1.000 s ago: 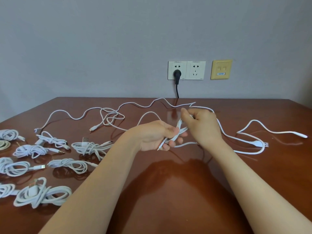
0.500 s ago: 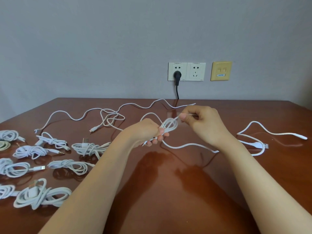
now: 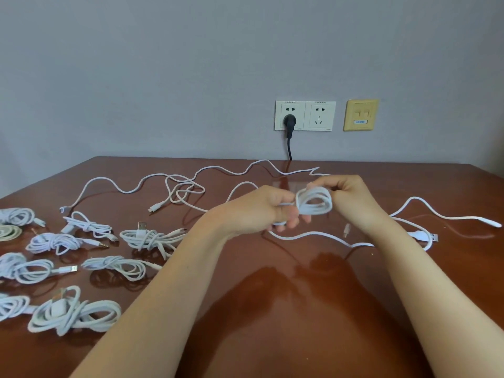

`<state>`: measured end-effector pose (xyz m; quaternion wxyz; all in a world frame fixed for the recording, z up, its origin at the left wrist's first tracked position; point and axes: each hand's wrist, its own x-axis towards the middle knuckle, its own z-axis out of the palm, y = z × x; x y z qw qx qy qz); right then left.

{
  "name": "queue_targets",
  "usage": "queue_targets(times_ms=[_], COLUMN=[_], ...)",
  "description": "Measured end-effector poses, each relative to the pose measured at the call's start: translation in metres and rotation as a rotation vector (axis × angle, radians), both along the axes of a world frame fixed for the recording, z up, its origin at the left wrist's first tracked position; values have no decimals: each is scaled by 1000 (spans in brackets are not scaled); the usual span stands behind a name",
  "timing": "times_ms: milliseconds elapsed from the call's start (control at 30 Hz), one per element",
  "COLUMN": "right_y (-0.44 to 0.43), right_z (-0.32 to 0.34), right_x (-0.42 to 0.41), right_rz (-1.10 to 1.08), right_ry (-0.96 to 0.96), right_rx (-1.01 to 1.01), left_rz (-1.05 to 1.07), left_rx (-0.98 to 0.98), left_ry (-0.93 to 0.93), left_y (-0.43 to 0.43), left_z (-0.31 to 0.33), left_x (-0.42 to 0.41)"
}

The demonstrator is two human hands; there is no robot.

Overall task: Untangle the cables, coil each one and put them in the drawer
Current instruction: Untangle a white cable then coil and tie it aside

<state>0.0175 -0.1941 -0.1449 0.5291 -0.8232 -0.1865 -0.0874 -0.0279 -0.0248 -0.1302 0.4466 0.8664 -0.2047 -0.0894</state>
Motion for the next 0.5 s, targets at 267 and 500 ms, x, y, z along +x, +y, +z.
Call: queue_targets(times_ms=[267, 500], right_y=[27, 35], right_z=[-8, -8], right_x=[-9, -15], right_rz=[-110, -150], right_ry=[-101, -195], right_rx=[-295, -504], left_rz=[428, 621], left_rx=[-172, -147], left_ry=[-219, -272], left_y=[3, 1], left_z=[-9, -15], left_x=[19, 20])
